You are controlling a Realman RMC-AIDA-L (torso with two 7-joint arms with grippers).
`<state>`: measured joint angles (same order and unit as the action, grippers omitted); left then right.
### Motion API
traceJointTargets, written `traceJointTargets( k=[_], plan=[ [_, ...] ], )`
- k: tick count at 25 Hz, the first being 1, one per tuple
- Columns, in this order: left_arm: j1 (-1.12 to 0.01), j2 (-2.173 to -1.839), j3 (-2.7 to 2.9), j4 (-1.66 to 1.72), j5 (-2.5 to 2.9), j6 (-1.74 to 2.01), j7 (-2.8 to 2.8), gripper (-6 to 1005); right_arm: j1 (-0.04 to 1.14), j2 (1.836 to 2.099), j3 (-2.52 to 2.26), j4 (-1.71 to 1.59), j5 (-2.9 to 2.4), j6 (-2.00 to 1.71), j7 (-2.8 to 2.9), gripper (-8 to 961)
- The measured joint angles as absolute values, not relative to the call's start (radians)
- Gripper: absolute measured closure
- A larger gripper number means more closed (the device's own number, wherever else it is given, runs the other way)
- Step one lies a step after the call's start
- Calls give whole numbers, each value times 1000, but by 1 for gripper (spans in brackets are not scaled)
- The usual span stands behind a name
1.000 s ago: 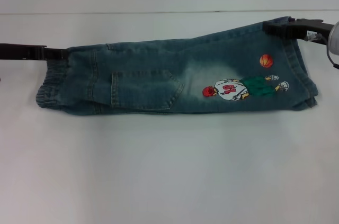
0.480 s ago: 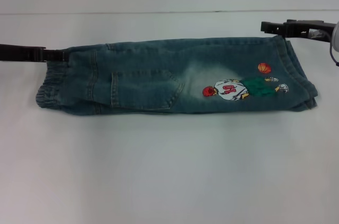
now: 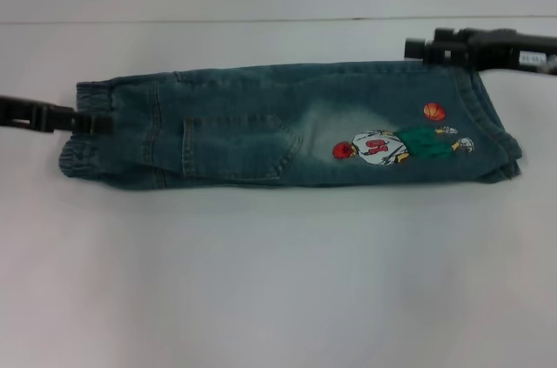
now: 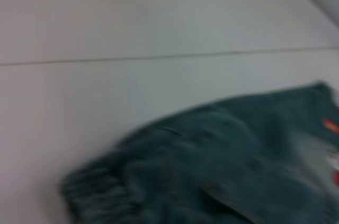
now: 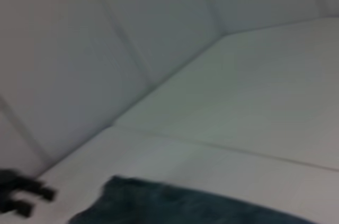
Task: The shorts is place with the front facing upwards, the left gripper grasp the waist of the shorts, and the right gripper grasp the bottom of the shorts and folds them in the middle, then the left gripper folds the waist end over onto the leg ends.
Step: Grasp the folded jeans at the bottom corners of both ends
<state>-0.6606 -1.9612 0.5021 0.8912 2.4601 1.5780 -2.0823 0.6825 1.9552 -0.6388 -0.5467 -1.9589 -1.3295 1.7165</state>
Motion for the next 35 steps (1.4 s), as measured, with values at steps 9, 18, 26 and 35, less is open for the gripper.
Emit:
traceJointTargets(
  k=[9, 18, 26, 35],
  plan=[
    [-639, -1960, 486, 882, 2524, 1562, -1992, 129, 673, 1922, -708, -554, -2048, -1748, 1648, 96],
    [-656, -1976, 573, 828, 2664, 1372, -2030, 138, 662, 1935, -711, -552, -2065, -1756, 1643, 96],
    [-679, -1992, 675, 775, 2671, 1269, -2057, 145, 667, 1946, -725, -545, -2066, -1729, 1640, 96],
    [-690, -1996, 726, 773, 2672, 1288, -2040, 191, 661, 1950, -728, -545, -2066, -1707, 1639, 95]
  ],
)
